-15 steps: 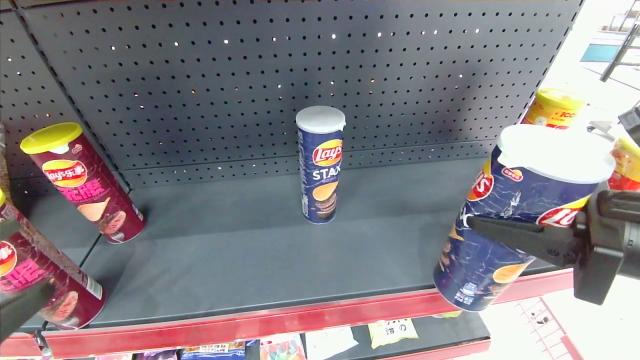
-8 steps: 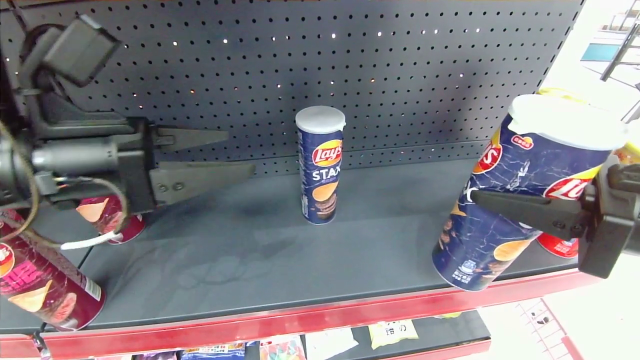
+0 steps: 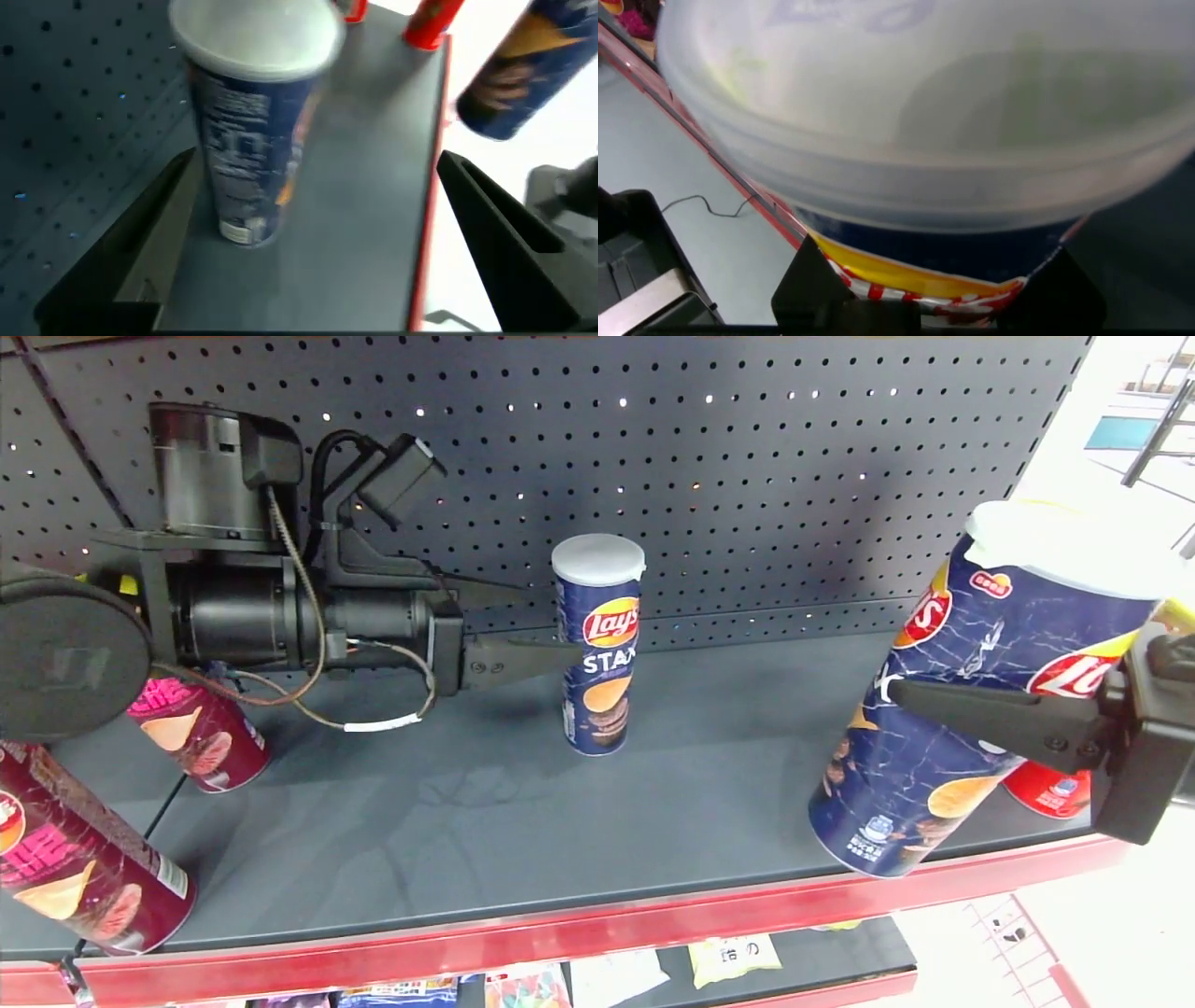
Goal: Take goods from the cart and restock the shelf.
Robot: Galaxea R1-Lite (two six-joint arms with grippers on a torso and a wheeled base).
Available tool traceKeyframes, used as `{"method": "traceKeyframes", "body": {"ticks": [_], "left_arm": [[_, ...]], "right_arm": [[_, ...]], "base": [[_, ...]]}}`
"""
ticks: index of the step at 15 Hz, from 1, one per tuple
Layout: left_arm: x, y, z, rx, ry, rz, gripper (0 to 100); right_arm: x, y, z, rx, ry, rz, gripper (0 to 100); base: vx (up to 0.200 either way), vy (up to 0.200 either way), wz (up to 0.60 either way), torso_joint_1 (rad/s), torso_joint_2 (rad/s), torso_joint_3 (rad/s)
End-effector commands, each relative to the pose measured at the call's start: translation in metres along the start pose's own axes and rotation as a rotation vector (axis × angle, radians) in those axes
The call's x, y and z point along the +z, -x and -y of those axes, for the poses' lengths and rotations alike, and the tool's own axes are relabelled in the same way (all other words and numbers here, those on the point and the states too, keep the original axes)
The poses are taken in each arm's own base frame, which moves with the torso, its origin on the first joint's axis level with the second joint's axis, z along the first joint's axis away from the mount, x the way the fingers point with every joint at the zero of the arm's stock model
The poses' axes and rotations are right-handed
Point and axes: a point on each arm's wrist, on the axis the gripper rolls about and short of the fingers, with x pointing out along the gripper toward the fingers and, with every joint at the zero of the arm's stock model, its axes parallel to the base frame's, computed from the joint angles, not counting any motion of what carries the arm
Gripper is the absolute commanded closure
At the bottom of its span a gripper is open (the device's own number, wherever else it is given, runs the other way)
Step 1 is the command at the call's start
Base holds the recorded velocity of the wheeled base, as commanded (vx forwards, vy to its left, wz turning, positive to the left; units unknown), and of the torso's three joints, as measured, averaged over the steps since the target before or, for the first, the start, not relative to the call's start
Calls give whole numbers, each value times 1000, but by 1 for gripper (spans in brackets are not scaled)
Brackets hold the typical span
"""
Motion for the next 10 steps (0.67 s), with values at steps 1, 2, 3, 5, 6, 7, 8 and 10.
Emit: {"method": "traceKeyframes", "body": {"ticks": [1, 2, 3, 5, 6, 7, 8, 10], "left_arm": [[-4, -18, -7, 0, 6, -17, 0], [-3, -23, -9, -4, 4, -16, 0], [-3, -30, -10, 3, 2, -20, 0], [-4, -40, -8, 6, -1, -28, 0], [-4, -44, -8, 1, -2, -29, 0], [-5, -48, -9, -2, -1, -31, 0], [-5, -53, -12, 3, -4, -29, 0], [-3, -61, -19, 23, -10, -24, 0]], "right_arm": [[1, 3, 1, -7, 2, 9, 100], [1, 3, 1, -9, 0, 9, 100], [1, 3, 1, -10, 1, 10, 100], [1, 4, 2, -13, 0, 10, 100], [1, 3, 2, -13, 0, 9, 100], [1, 3, 2, -13, -1, 9, 100], [1, 3, 2, -12, -7, 7, 100], [1, 3, 2, -13, -13, 9, 100]], "base": [[0, 0, 0, 0, 0, 0], [0, 0, 0, 0, 0, 0], [0, 0, 0, 0, 0, 0], [0, 0, 0, 0, 0, 0], [0, 0, 0, 0, 0, 0], [0, 0, 0, 0, 0, 0], [0, 0, 0, 0, 0, 0], [0, 0, 0, 0, 0, 0]]}}
